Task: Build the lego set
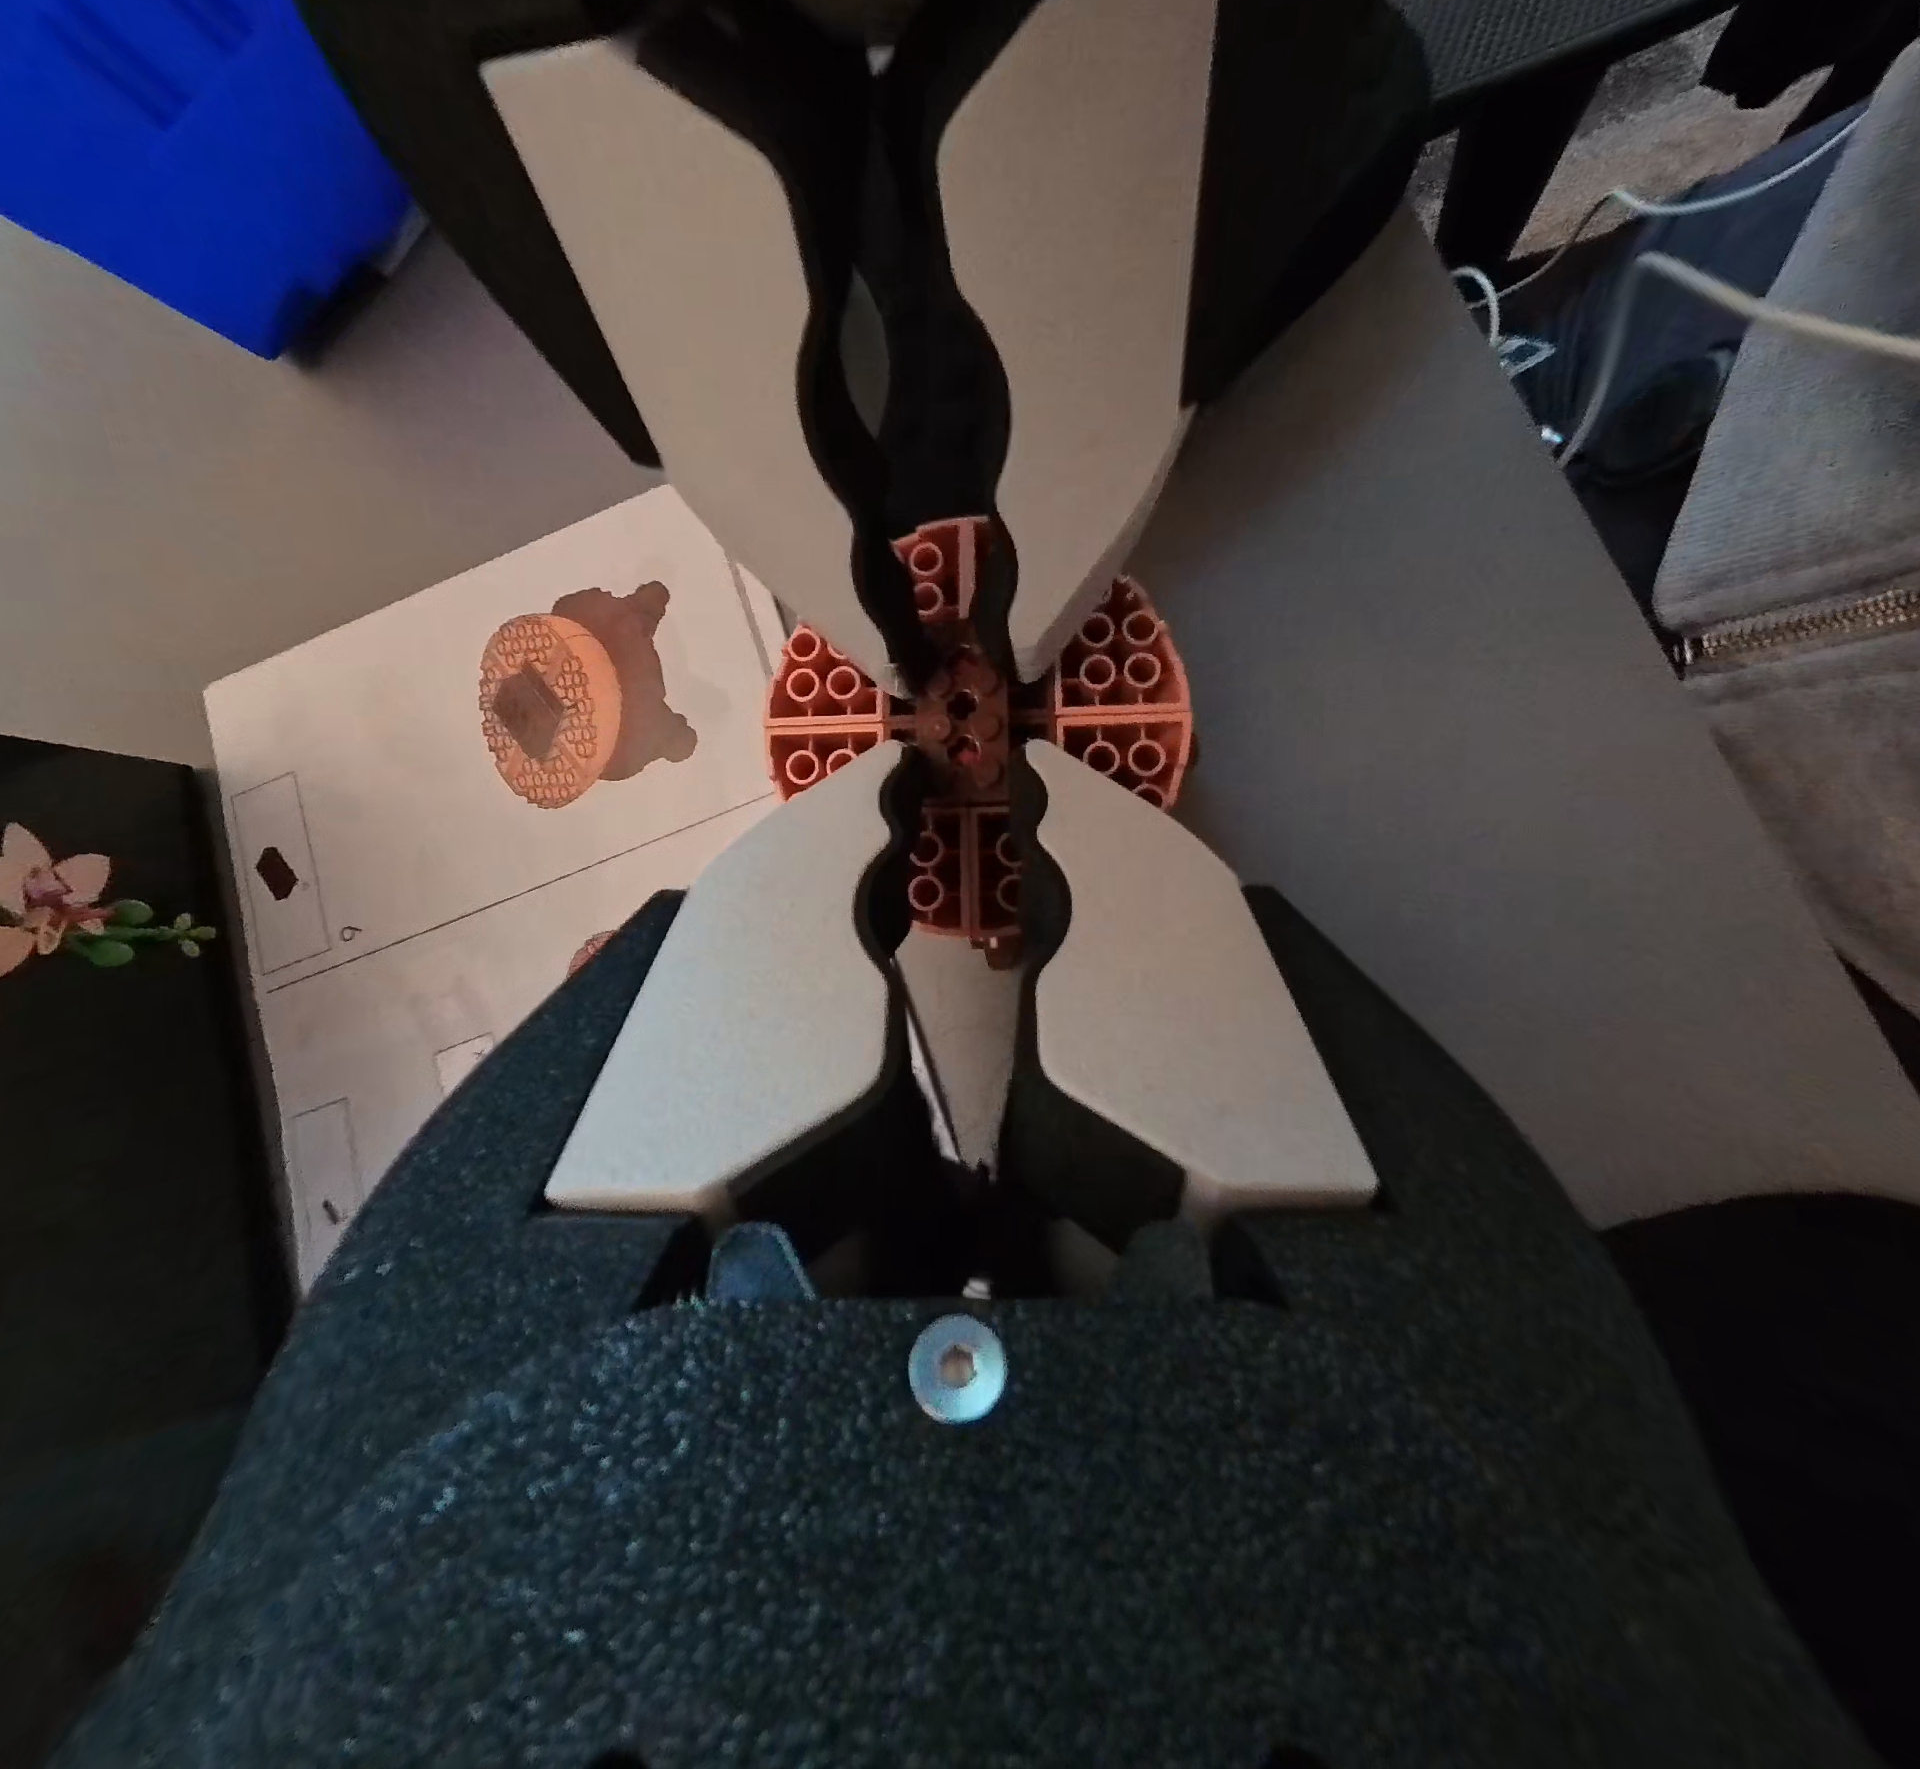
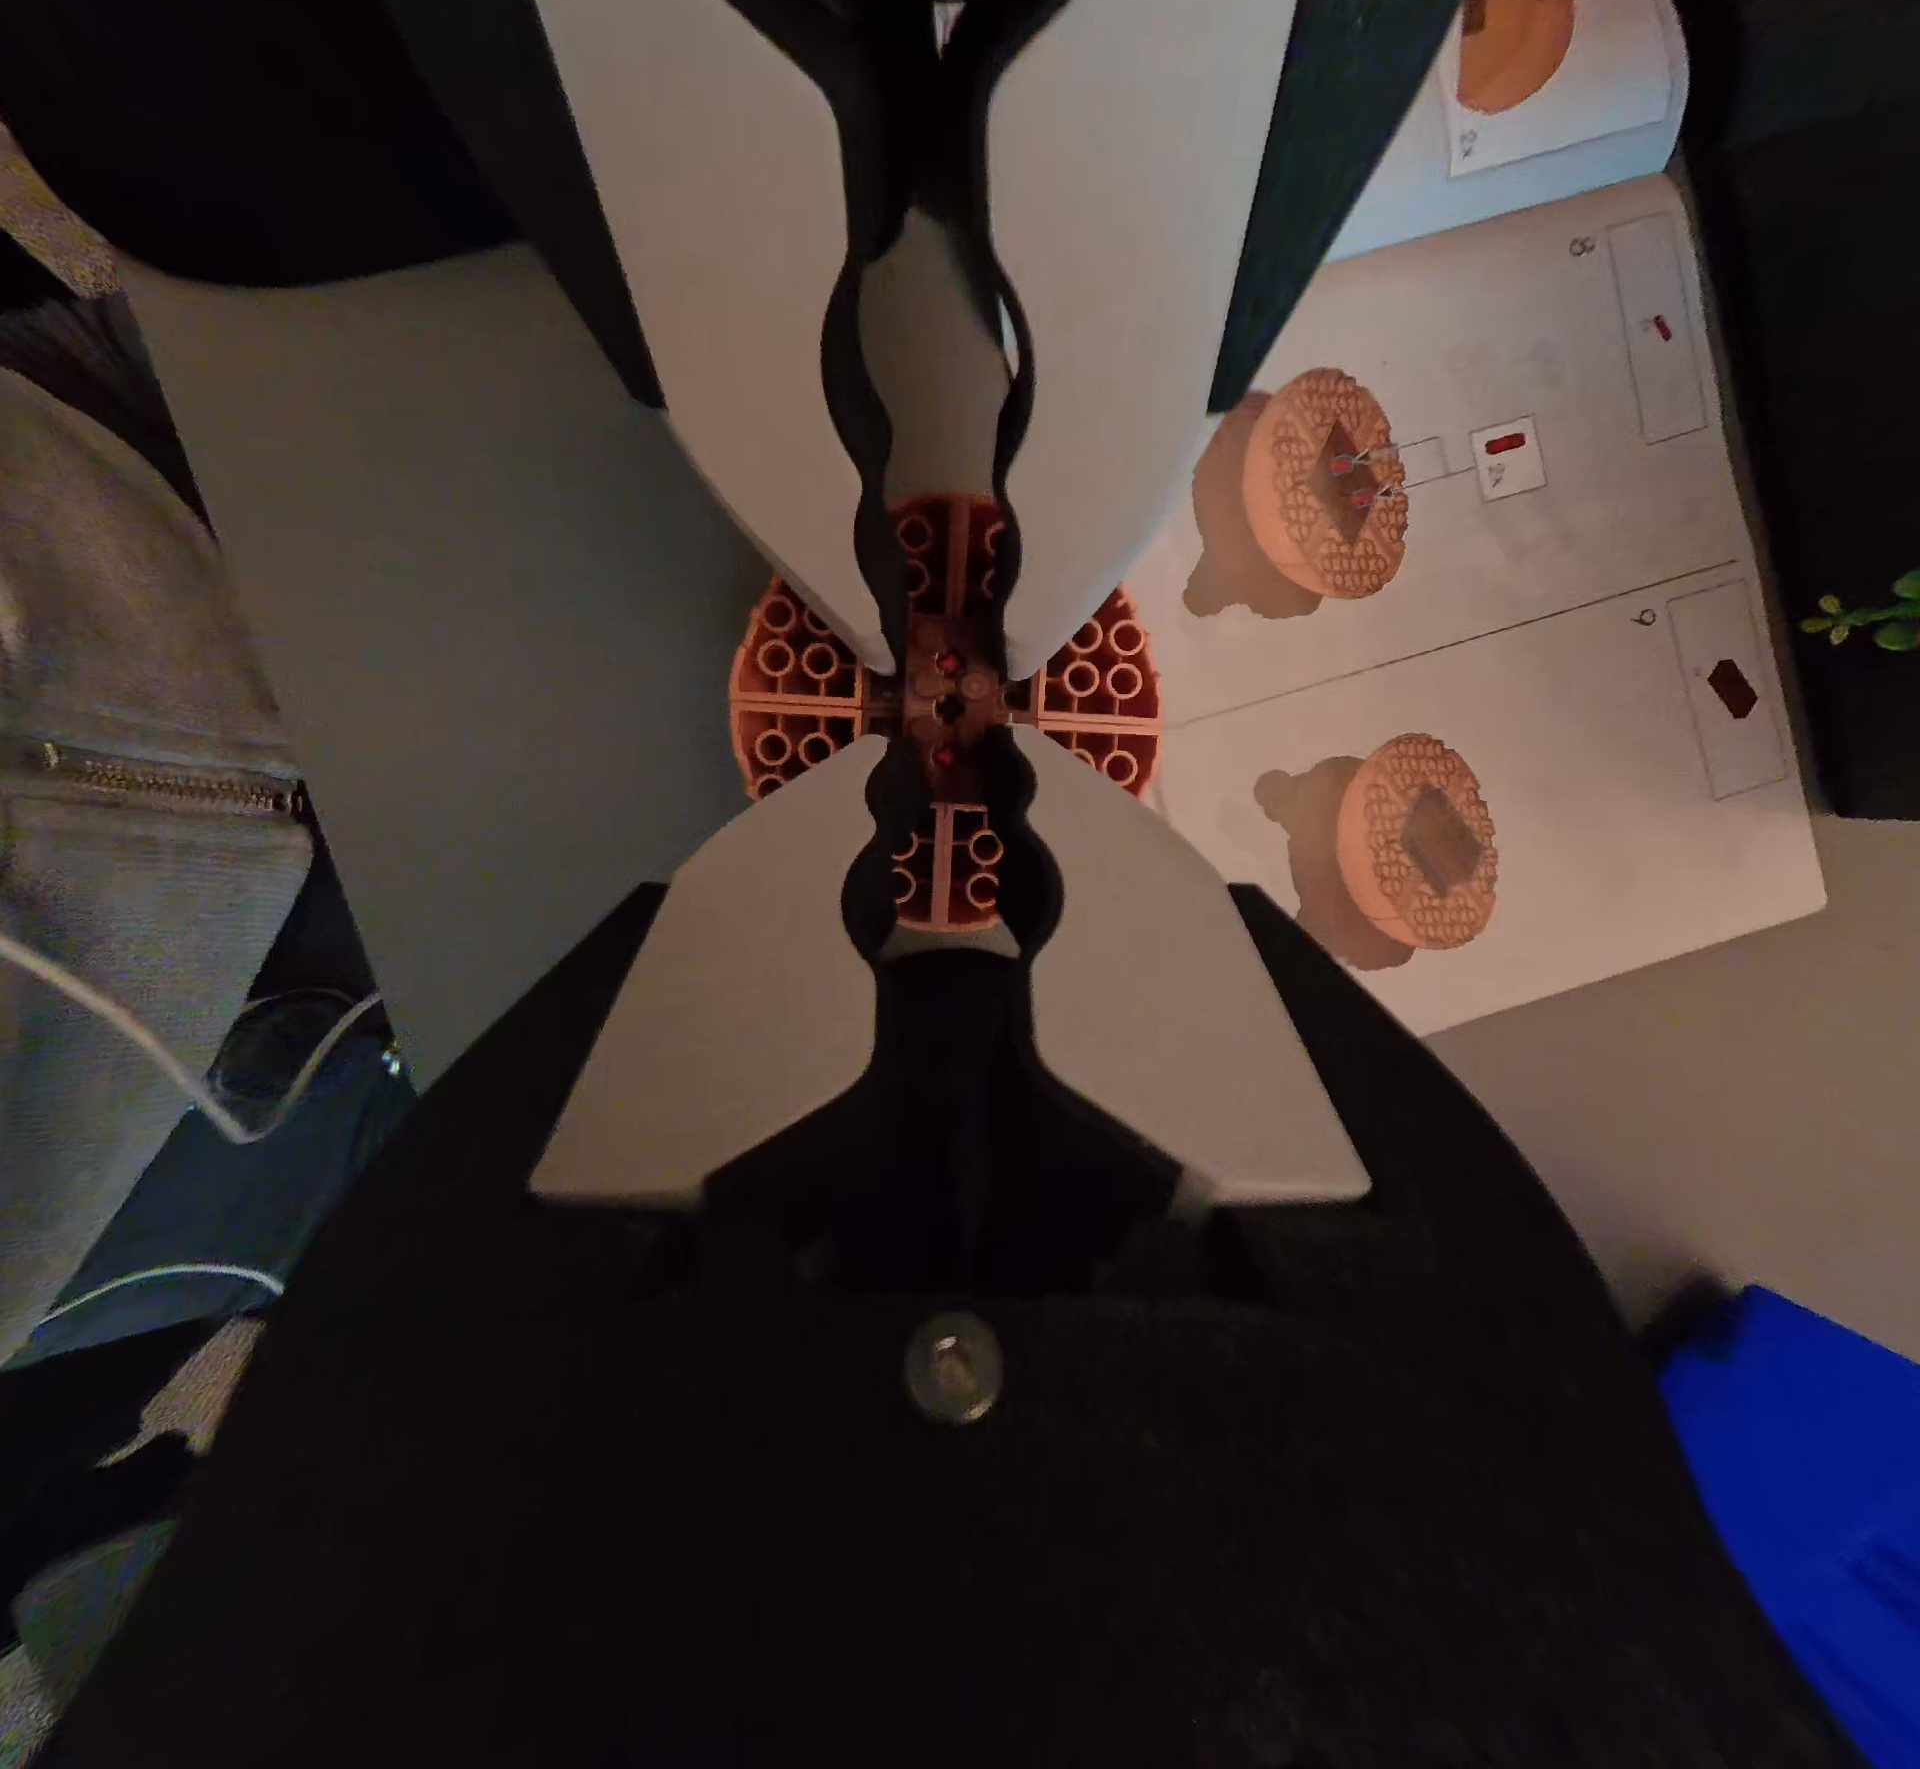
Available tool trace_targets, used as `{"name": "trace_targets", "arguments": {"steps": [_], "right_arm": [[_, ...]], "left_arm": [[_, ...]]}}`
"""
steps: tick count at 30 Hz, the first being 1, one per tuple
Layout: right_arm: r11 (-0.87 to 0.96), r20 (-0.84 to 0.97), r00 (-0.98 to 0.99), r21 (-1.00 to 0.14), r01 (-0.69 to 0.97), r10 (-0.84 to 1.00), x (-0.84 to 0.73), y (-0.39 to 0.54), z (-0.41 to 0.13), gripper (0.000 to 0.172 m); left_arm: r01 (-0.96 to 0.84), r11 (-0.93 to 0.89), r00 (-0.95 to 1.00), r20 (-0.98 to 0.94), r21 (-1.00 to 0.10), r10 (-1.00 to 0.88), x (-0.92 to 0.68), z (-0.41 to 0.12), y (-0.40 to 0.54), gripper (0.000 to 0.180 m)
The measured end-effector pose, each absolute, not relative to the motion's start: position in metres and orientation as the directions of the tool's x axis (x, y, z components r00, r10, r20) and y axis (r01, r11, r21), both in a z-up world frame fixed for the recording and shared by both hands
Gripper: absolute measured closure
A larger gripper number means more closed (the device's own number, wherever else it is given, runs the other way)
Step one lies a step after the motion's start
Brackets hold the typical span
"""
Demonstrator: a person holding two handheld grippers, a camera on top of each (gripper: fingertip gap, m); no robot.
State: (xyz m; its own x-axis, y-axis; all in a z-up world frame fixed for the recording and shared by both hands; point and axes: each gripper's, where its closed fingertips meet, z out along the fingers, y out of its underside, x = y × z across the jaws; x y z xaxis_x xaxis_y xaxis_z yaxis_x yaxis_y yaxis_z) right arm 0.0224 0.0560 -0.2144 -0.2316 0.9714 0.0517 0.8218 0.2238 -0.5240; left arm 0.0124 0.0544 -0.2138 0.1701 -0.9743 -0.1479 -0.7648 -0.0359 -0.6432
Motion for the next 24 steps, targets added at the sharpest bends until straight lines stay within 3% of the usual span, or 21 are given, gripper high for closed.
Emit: {"name": "trace_targets", "arguments": {"steps": [3, 5, 6, 9, 10, 14, 16, 18, 21, 24], "right_arm": [[0.203, 0.022, -0.237, -0.599, 0.775, 0.971, 0.022, 0.053, -0.211, 0.153], [0.144, -0.006, -0.201, -0.679, 0.72, 0.98, 0.02, 0.053, -0.199, 0.131], [0.116, -0.012, -0.186, -0.74, 0.663, 0.982, 0.019, 0.054, -0.186, 0.128], [0.059, 0.008, -0.114, -0.888, 0.455, 0.993, 0.028, 0.065, -0.145, 0.112], [0.054, 0.021, -0.089, -0.923, 0.381, 0.996, 0.033, 0.069, -0.134, 0.103], [0.052, 0.052, -0.013, -0.998, -0.029, 0.999, 0.053, 0.076, -0.088, 0.031], [0.01, 0.01, -0.008, -0.998, -0.063, 1.0, 0.061, 0.077, -0.092, 0.027], [-0.011, -0.013, -0.033, -0.998, 0.059, 0.999, 0.063, 0.075, -0.116, 0.027], [0.12, 0.105, -0.081, -0.97, 0.21, 0.991, 0.062, 0.071, -0.149, 0.052], [0.178, 0.139, -0.144, -0.937, 0.301, 0.98, 0.055, 0.068, -0.173, 0.057]], "left_arm": [[-0.727, -0.064, 0.206, -0.129, -0.684, -0.97, 0.01, -0.213, 0.056, 0.155], [-0.674, -0.089, 0.241, -0.105, -0.733, -0.965, 0.007, -0.202, 0.051, 0.125], [-0.63, -0.095, 0.287, -0.117, -0.771, -0.951, 0.003, -0.19, 0.052, 0.113], [-0.524, -0.1, 0.441, -0.169, -0.846, -0.881, -0.026, -0.159, 0.048, 0.108], [-0.495, -0.095, 0.492, -0.188, -0.864, -0.85, -0.036, -0.152, 0.045, 0.106], [-0.372, -0.091, 0.645, -0.187, -0.924, -0.741, -0.056, -0.138, 0.027, 0.099], [-0.308, -0.101, 0.701, -0.154, -0.946, -0.696, -0.055, -0.141, 0.018, 0.095], [-0.274, -0.146, 0.743, -0.112, -0.951, -0.66, -0.05, -0.153, 0.012, 0.092], [-0.215, -0.271, 0.796, -0.008, -0.938, -0.605, -0.038, -0.173, 0.011, 0.088], [-0.138, -0.352, 0.82, 0.092, -0.926, -0.565, -0.023, -0.188, 0.017, 0.09]]}}
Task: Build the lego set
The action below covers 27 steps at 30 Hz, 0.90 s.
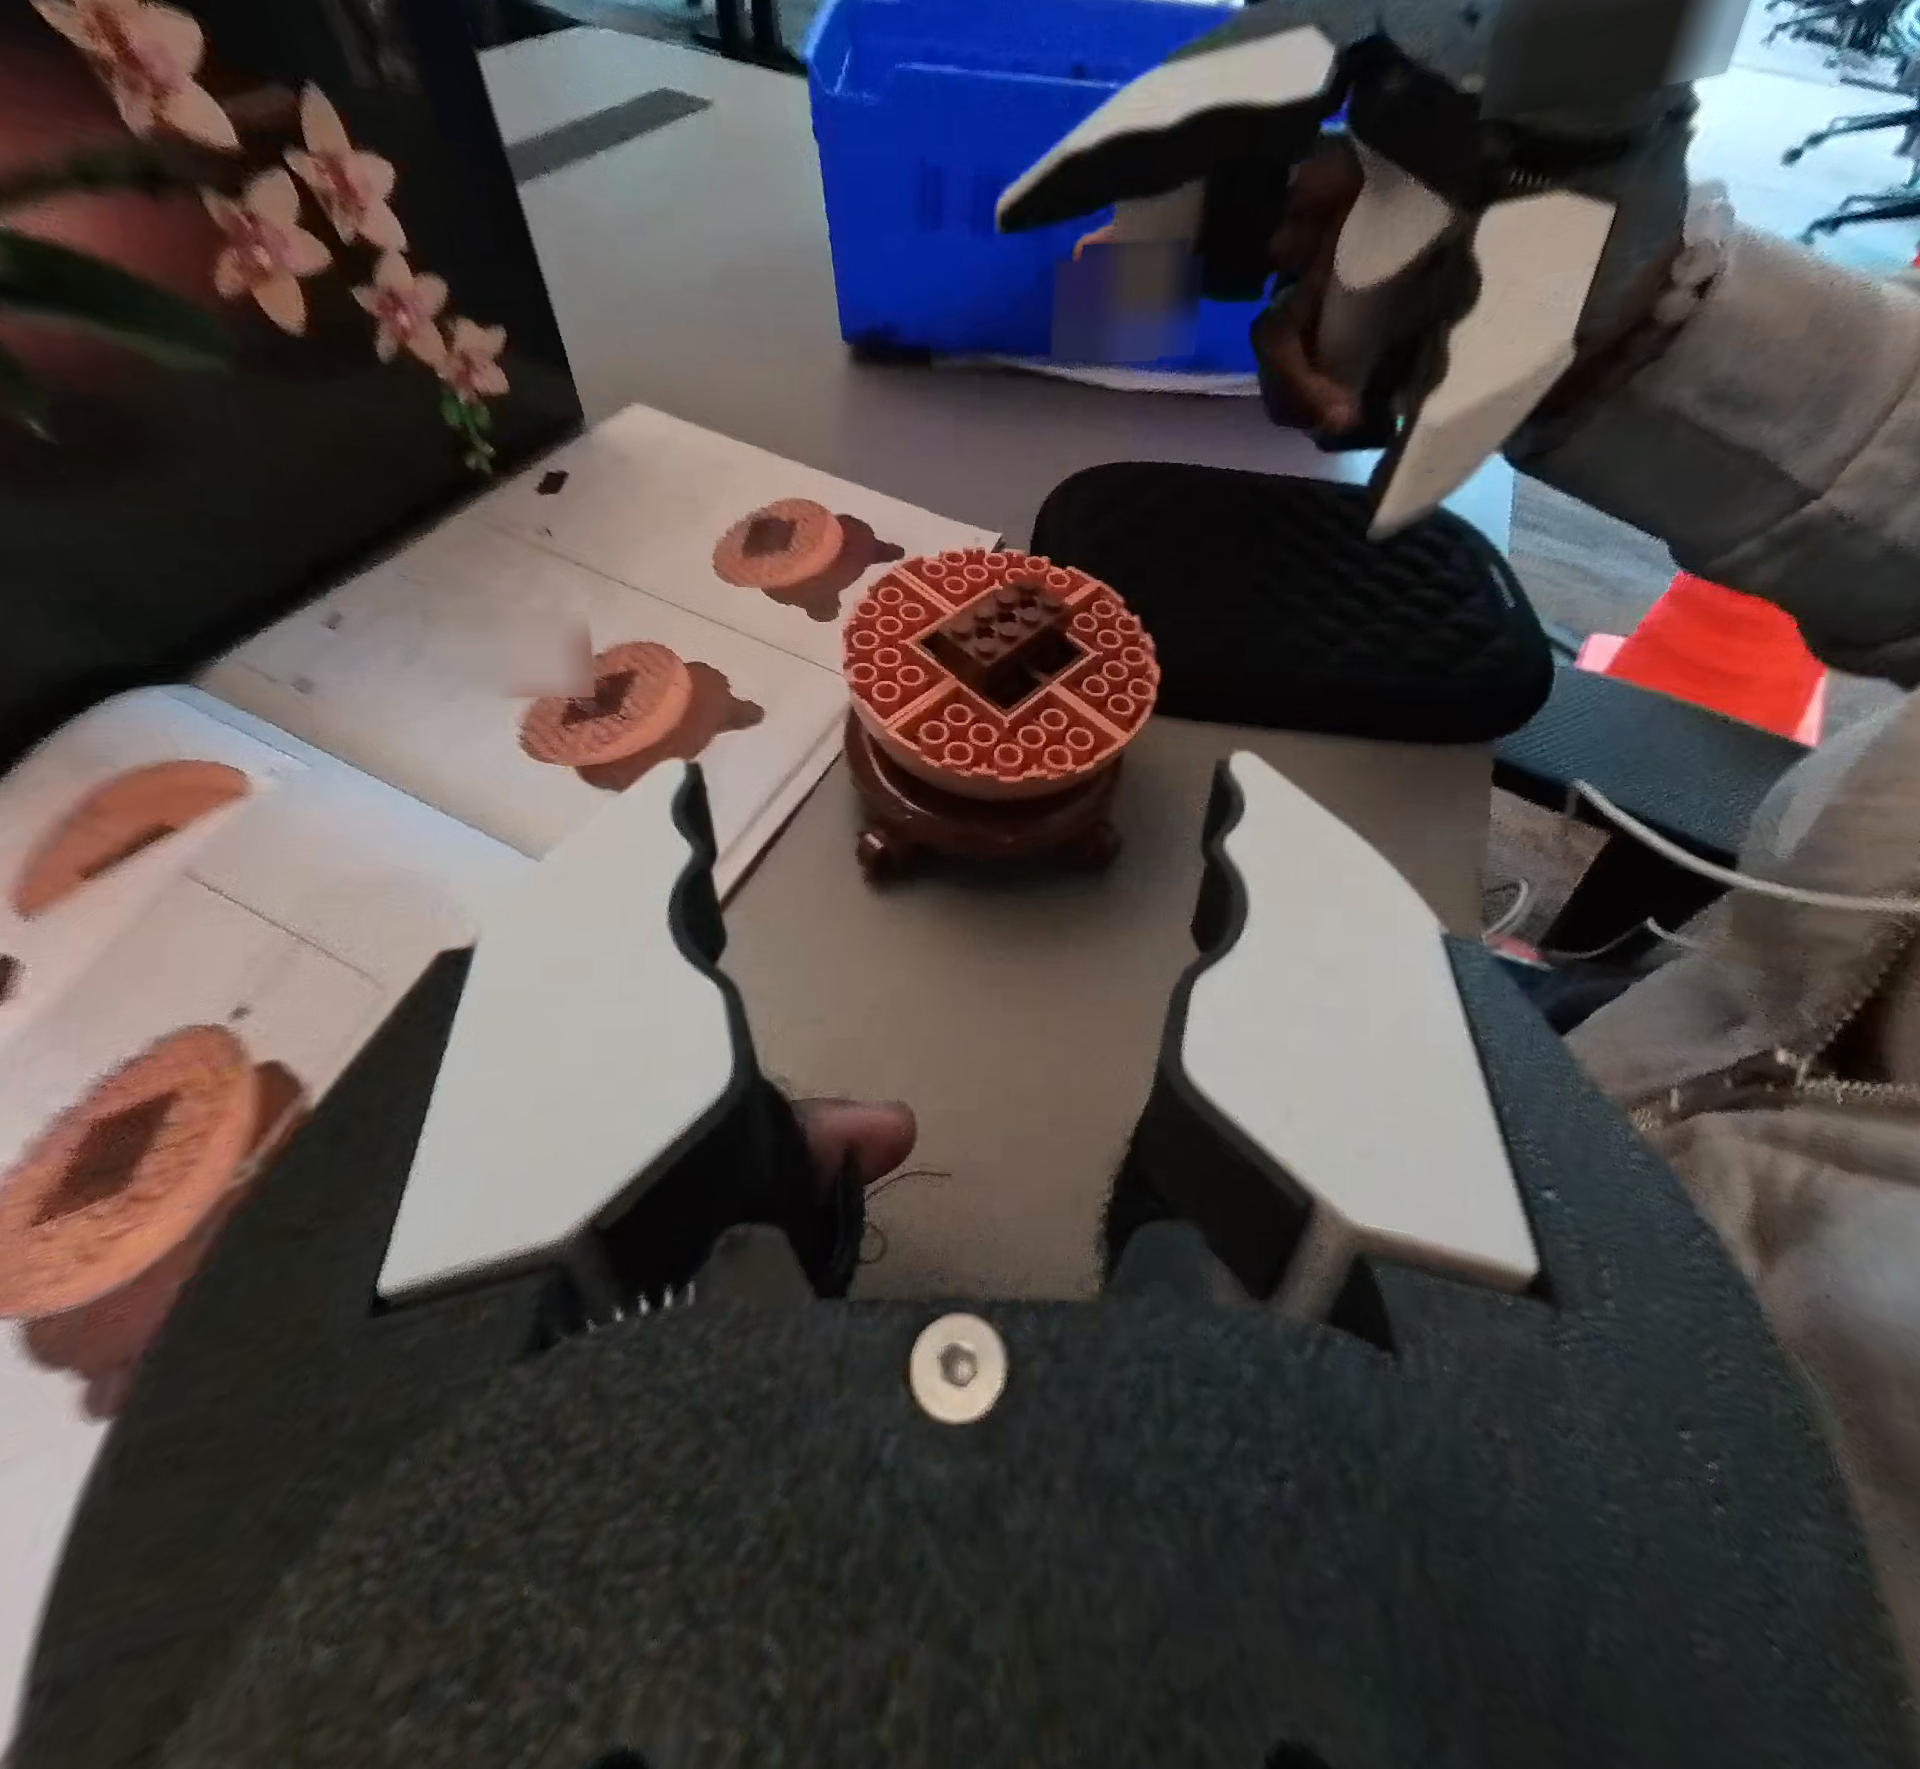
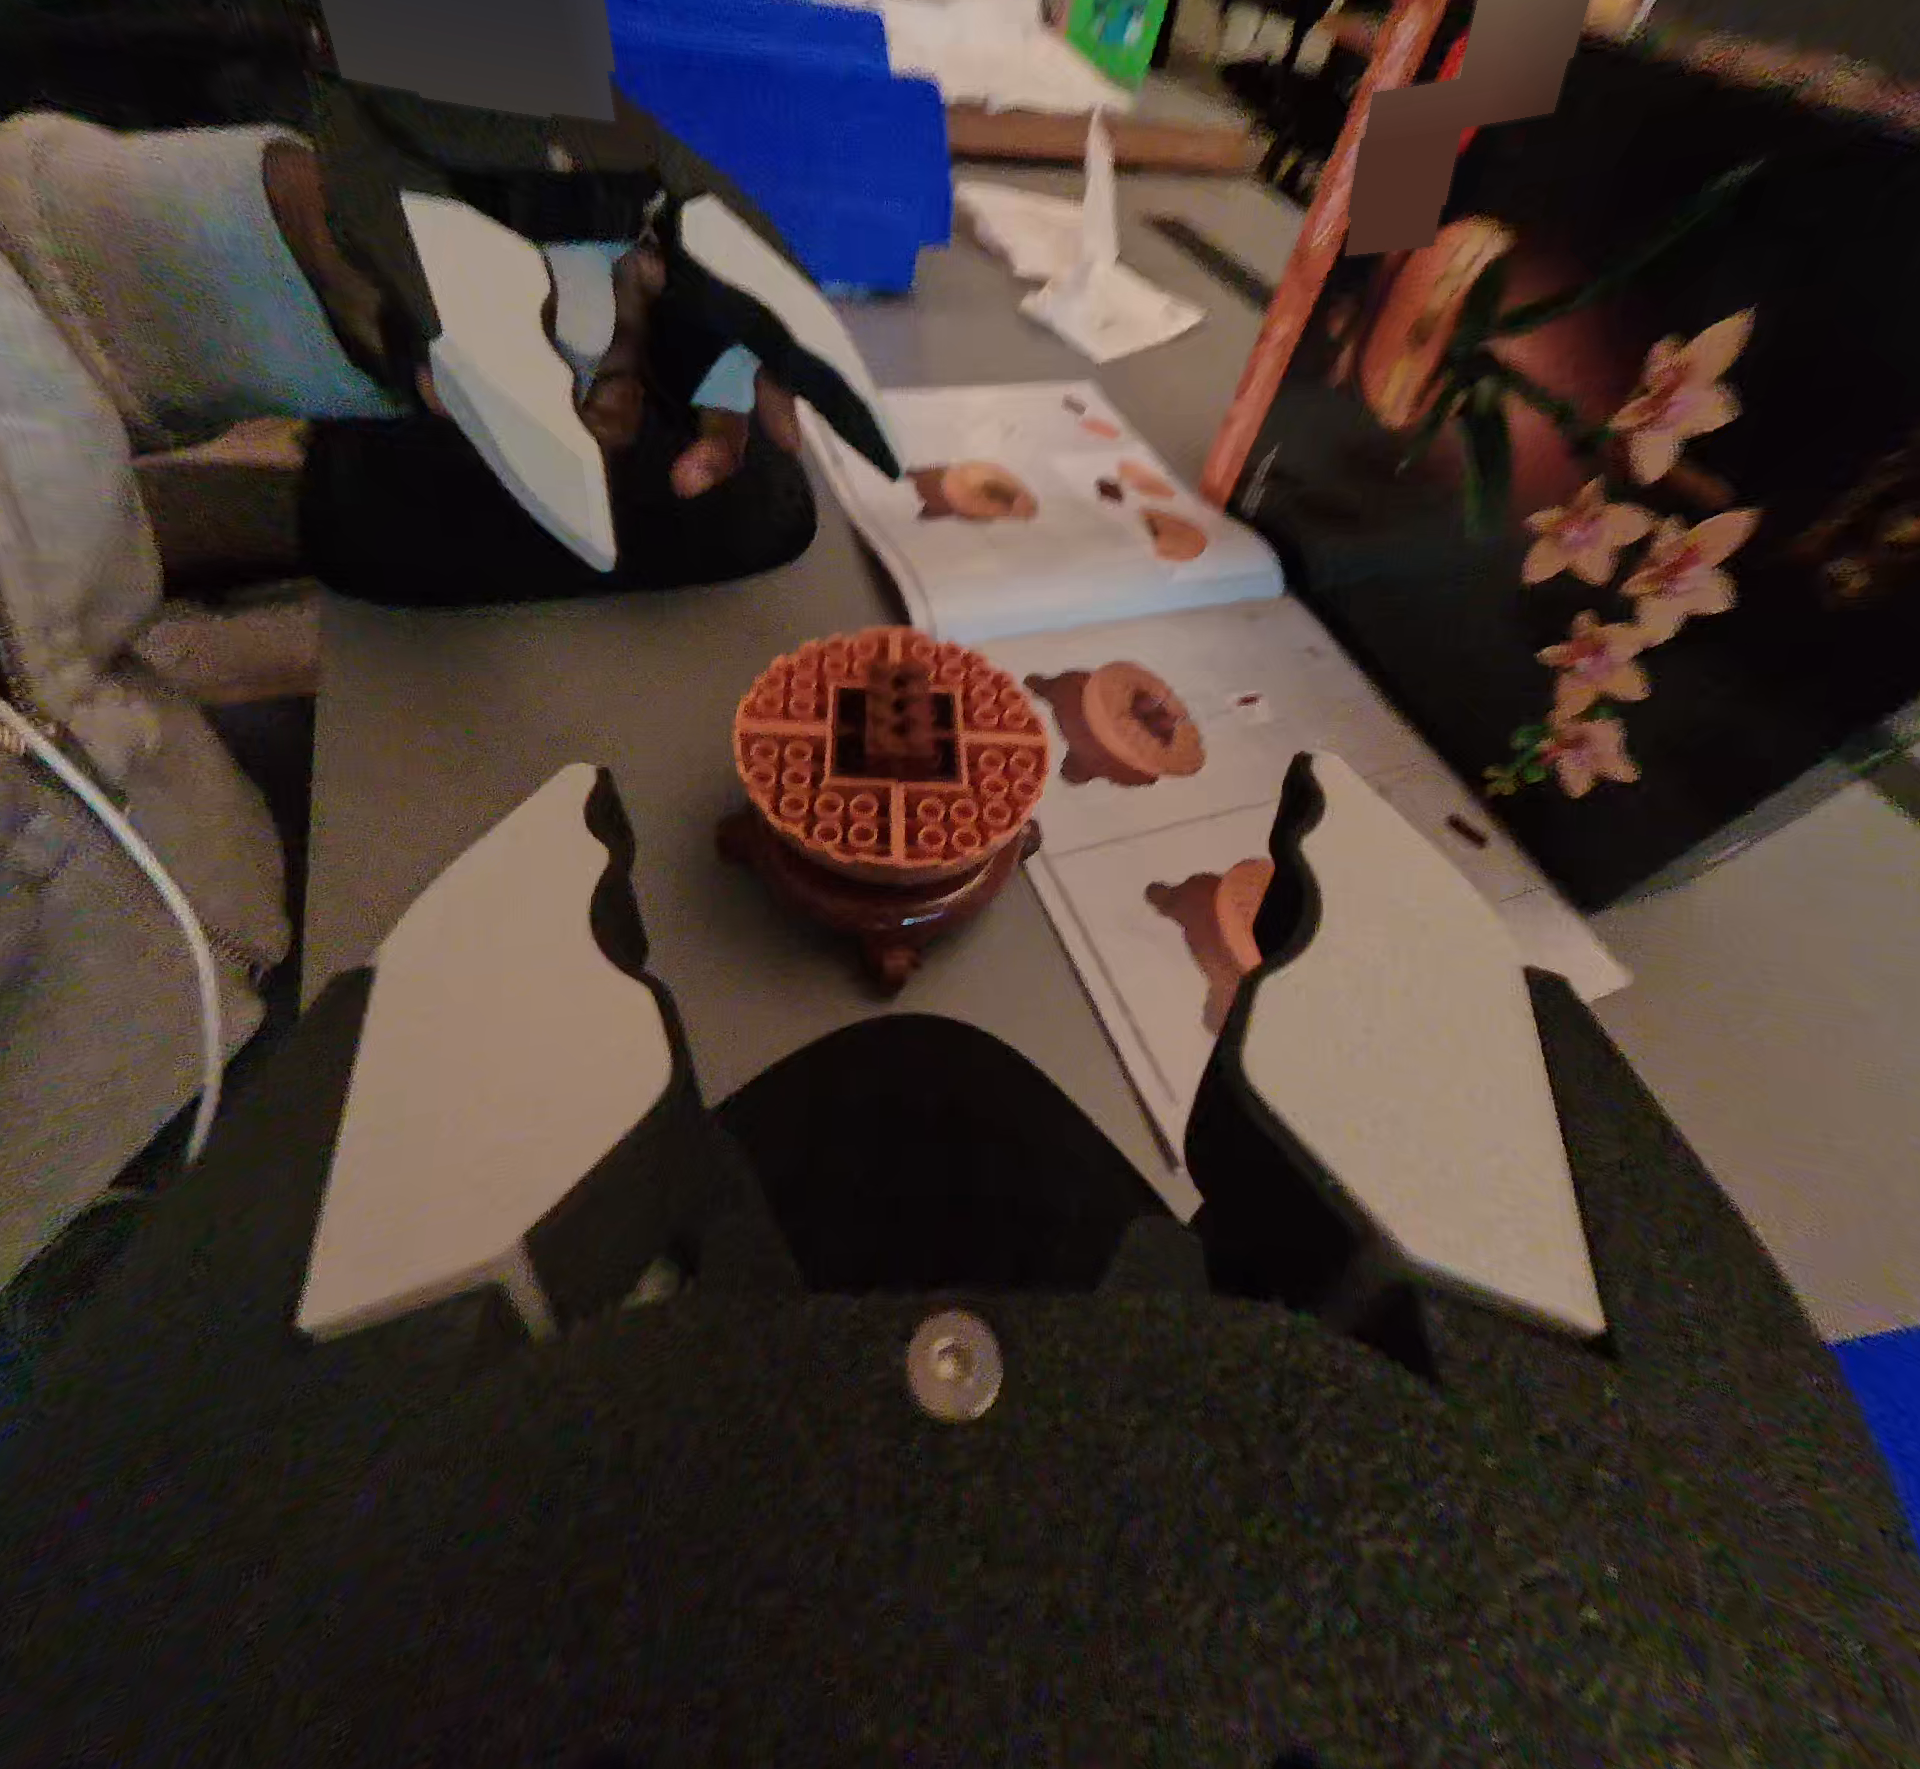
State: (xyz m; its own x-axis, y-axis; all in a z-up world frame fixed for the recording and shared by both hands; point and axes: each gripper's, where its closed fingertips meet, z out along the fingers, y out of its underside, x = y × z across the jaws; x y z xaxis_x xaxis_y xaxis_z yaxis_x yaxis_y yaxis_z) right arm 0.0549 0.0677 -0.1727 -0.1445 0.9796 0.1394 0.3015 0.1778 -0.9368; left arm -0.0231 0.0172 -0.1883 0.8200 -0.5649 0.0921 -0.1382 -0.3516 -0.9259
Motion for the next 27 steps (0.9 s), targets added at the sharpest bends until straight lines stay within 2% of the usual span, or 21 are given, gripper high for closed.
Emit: {"name": "trace_targets", "arguments": {"steps": [4, 8, 12, 14, 19, 27], "right_arm": [[0.104, 0.022, -0.179, -0.881, 0.462, 0.984, 0.053, 0.069, -0.208, 0.061], [0.068, -0.065, -0.23, -0.849, 0.525, 0.971, 0.046, 0.062, -0.224, 0.068], [0.102, -0.062, -0.26, -0.813, 0.573, 0.964, 0.038, 0.057, -0.236, 0.076], [0.087, -0.097, -0.285, -0.817, 0.57, 0.954, 0.033, 0.049, -0.235, 0.084], [0.054, -0.131, -0.273, -0.814, 0.578, 0.953, 0.028, 0.038, -0.234, 0.082], [-0.006, -0.208, -0.306, -0.836, 0.549, 0.929, 0.033, 0.006, -0.226, 0.081]], "left_arm": [[-0.117, -0.4, 0.83, 0.131, -0.909, -0.542, -0.011, -0.203, 0.028, 0.099], [-0.154, -0.457, 0.822, 0.143, -0.876, -0.552, -0.007, -0.212, 0.032, 0.105], [-0.188, -0.501, 0.789, 0.174, -0.845, -0.59, 0.002, -0.22, 0.031, 0.11], [-0.205, -0.516, 0.775, 0.184, -0.832, -0.605, 0.005, -0.225, 0.029, 0.118], [-0.223, -0.523, 0.759, 0.19, -0.823, -0.623, 0.004, -0.225, 0.023, 0.125], [-0.332, -0.546, 0.705, 0.183, -0.769, -0.686, 0.001, -0.226, -0.011, 0.126]]}}
